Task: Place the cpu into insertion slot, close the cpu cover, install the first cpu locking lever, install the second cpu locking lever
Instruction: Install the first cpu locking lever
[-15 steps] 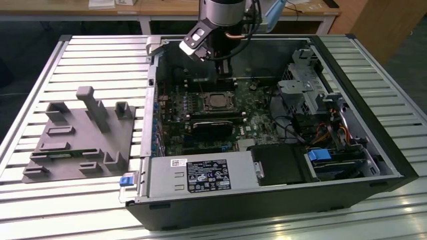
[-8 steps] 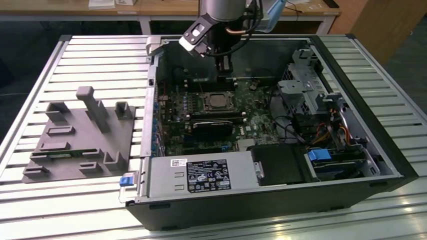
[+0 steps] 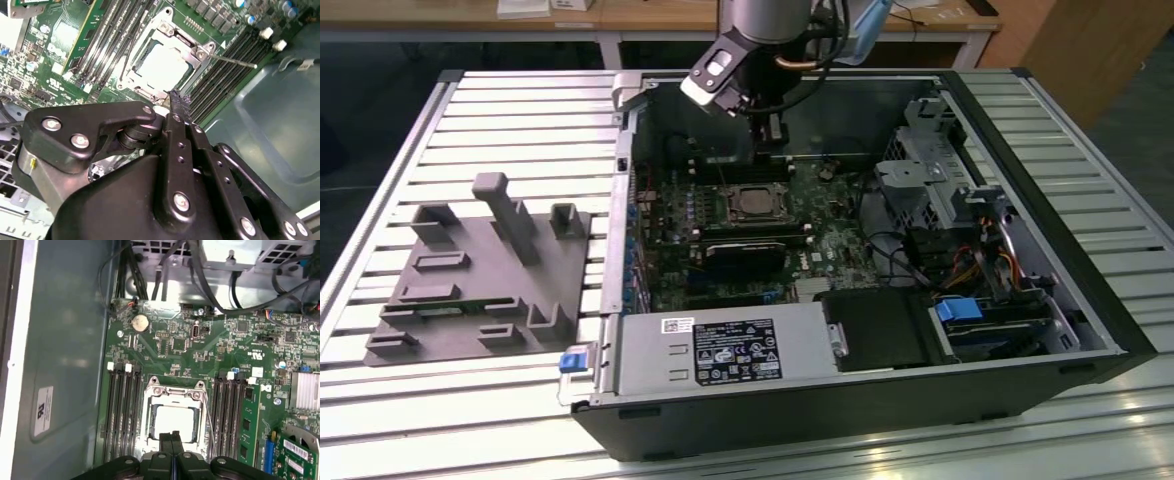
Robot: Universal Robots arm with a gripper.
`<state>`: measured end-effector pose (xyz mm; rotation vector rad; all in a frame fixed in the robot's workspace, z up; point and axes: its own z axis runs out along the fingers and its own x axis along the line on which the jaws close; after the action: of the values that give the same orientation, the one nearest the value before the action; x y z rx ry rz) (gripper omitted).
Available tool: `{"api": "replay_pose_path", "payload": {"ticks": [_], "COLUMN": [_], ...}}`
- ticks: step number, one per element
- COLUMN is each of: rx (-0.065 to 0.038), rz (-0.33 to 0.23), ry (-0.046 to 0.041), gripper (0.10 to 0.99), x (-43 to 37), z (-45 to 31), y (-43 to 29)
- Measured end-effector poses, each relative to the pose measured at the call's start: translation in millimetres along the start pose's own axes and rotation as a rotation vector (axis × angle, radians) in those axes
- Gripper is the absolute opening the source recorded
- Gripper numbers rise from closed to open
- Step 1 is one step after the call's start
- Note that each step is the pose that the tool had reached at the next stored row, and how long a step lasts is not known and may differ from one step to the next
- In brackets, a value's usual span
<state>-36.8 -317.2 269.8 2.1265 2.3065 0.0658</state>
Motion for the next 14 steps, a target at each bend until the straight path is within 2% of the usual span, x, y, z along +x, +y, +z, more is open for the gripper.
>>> {"api": "replay_pose_path", "payload": {"ticks": [2, 5, 14], "rx": [0.007, 0.013, 0.017], "rz": [-0.012, -0.051, -0.184], "ry": [-0.0054, -0.0044, -0.0007], "gripper": [0.114, 0.114, 0.114], "x": [0.0, -0.1, -0.1], "z": [1.1, 3.4, 3.6], "y": [-0.1, -0.1, 0.0]}}
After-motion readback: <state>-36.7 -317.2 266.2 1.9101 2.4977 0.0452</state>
